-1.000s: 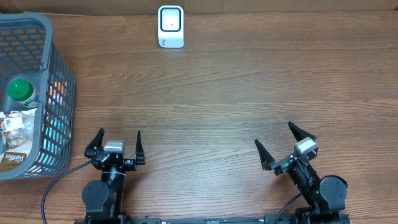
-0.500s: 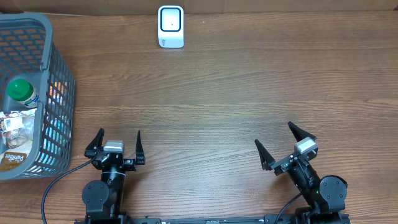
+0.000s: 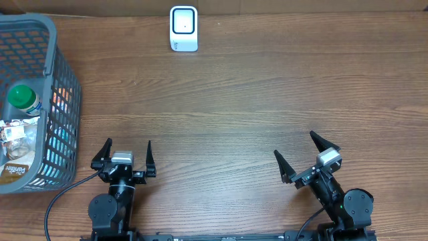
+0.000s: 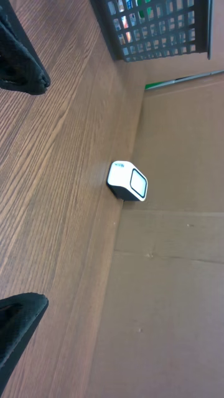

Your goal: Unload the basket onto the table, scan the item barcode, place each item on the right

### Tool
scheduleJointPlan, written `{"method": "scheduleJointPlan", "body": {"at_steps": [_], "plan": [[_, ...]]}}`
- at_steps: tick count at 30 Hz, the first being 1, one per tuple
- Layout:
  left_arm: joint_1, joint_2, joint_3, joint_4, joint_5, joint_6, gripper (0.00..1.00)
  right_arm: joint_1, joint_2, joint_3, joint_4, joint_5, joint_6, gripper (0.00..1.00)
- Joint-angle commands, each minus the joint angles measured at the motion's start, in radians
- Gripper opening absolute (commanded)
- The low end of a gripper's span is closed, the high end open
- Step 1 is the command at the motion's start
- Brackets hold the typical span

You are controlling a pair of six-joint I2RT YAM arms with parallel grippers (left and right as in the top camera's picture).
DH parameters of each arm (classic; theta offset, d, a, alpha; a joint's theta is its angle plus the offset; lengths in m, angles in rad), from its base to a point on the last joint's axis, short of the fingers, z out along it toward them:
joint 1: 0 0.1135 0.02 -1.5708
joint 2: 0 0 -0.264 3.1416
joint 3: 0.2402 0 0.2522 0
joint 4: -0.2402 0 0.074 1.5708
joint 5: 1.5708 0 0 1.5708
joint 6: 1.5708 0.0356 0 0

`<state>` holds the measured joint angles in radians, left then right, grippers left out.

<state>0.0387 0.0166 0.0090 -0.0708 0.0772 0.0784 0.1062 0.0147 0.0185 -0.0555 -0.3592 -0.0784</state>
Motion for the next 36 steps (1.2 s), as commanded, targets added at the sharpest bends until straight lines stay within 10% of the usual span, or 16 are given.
{"method": "scheduleJointPlan", "body": {"at_steps": [1,36], "plan": [[-0.006,-0.012,-0.004,-0.002,-0.006,0.008,1.00,0.006,-0.012,-0.011,0.002,-0.001,0.003,1.00],[-0.006,0.015,0.098,-0.022,0.085,0.015,1.00,0.006,-0.012,-0.011,0.002,-0.001,0.003,1.00]]}}
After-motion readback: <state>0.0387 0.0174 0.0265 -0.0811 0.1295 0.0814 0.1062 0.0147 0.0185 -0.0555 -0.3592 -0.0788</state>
